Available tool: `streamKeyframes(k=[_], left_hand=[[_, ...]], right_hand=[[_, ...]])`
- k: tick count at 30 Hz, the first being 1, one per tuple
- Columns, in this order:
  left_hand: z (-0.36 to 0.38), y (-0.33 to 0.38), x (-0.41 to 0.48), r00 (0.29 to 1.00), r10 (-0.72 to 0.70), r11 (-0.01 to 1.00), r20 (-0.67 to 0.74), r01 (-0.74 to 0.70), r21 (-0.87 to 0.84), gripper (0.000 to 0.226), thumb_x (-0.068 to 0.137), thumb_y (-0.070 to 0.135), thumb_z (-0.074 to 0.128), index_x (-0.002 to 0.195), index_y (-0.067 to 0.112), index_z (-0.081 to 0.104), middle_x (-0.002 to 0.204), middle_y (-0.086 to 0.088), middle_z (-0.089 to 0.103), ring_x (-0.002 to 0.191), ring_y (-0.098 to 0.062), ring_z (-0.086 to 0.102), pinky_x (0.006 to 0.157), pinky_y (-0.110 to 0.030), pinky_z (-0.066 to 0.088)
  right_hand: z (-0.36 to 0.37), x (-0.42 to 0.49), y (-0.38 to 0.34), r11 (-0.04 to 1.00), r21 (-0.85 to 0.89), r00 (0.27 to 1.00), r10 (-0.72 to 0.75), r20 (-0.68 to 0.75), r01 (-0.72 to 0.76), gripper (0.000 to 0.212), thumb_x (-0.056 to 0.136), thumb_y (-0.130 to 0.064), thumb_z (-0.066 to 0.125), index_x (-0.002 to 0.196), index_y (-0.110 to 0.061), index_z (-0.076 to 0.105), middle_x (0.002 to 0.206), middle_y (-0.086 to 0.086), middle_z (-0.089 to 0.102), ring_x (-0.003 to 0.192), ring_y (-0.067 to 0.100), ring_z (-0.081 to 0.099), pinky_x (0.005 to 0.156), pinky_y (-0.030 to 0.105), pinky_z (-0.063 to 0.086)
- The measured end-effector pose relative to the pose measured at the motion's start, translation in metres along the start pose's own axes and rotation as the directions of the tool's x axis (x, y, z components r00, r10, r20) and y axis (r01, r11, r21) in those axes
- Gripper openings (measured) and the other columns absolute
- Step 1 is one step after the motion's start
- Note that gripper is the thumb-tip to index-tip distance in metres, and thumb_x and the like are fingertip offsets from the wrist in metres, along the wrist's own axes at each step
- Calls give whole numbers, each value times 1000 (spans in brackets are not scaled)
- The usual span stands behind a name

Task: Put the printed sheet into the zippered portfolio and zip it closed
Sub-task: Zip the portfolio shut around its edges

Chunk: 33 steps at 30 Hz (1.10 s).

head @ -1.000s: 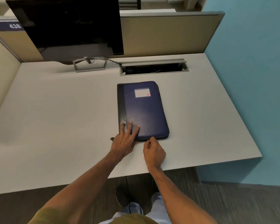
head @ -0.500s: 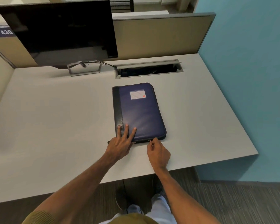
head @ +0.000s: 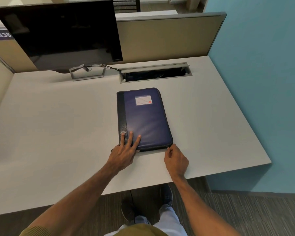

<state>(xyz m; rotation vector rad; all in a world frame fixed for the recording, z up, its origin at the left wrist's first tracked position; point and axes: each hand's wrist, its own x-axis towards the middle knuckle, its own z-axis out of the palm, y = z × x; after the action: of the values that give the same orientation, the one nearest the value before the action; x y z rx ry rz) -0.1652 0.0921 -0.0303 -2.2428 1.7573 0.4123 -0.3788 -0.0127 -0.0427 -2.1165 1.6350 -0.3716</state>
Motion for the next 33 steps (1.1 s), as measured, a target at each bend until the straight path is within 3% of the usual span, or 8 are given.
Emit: streamKeyframes(k=[4,9,15,20,28,33], left_hand=[[-2,6,4,1000,-23,1000,11,23,-10,77,117,43,33,172,24,-17,180,-20,-12,164,-57,2,113,-58,54],[-5,20,7,1000,-25,999,18,25,-40,79,116,40,37,172,25,-15,180,-20,-9,164,-57,6,109,-55,58],[-2,2,5,999,-36,999,18,36,-25,80,116,40,38,172,27,-17,181,-17,-13,165,-55,2,114,-57,55],[7,-11,-3,999,-38,999,-4,38,-18,77,116,44,35,172,28,-16,181,-14,-13,167,-51,-1,120,-62,46],[12,-23,-8,999,-39,999,-24,38,-14,78,117,35,38,171,32,-18,182,-10,-14,167,-50,-4,123,-56,45],[12,-36,-12,998,-60,998,-2,60,-24,78,116,33,41,172,31,-14,181,-10,-17,167,-47,-10,135,-62,22]], right_hand=[[7,-11,-11,995,2,994,-99,36,99,21,109,-23,53,101,-10,68,77,4,67,61,16,58,58,30,49],[27,-33,-44,967,-15,957,-250,146,255,27,110,-31,48,115,-15,68,93,1,74,69,16,66,68,30,58],[19,-19,-34,982,-88,979,-152,138,165,28,110,-36,45,113,-18,67,91,-1,72,72,16,67,71,31,60],[1,-2,-3,996,-81,998,-45,42,49,24,109,-33,52,107,-15,68,88,0,73,69,16,67,68,33,60],[-14,26,8,988,-114,992,-99,82,108,27,112,-30,45,106,-14,66,91,0,70,74,18,65,66,35,57],[-16,49,10,950,-83,935,-276,222,300,21,111,-26,49,111,-14,66,103,1,70,92,20,65,82,37,55]])
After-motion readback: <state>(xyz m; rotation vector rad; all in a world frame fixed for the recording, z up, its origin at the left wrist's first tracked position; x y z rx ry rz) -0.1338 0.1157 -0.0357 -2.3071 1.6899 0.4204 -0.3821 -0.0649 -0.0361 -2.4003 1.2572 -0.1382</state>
